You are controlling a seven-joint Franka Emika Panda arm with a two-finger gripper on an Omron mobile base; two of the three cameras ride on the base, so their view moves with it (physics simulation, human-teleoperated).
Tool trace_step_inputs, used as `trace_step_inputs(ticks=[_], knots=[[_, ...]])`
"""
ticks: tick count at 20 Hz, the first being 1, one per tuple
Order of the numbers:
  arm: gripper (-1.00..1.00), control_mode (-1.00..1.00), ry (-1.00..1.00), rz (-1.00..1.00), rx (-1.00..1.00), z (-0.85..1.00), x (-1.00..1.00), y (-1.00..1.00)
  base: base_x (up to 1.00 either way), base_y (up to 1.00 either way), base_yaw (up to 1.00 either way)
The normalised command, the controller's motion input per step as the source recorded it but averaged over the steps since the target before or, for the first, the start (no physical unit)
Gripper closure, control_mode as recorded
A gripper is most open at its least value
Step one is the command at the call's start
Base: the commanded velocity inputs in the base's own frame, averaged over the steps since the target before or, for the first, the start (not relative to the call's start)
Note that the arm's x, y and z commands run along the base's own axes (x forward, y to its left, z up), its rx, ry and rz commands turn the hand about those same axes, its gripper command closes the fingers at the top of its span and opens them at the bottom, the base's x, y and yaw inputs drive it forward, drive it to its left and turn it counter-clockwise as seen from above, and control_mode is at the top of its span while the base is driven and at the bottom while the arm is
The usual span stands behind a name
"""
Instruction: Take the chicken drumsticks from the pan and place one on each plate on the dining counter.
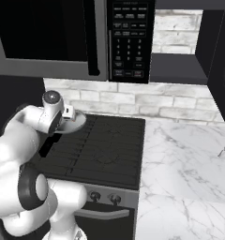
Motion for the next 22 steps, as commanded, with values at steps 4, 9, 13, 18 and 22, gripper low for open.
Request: trace_step_inputs(ticks=[4,9,13,18,22], knots=[[-1.00,-1.00,0.00,0.00,0.00,-0.04,0.57,0.11,0.00,0.00,0.00],[-1.00,-1.00,0.00,0.00,0.00,-0.32,0.42,0.13,0.00,0.00,0.00],[-1.00,-1.00,0.00,0.00,0.00,-0.34,0.35,0.14,0.00,0.00,0.00],[-1.00,-1.00,0.00,0.00,0.00,-0.08,0.46,0.06,0.00,0.00,0.00],[-1.00,-1.00,0.08,0.00,0.00,-0.21,0.29,0.13,0.00,0.00,0.00]])
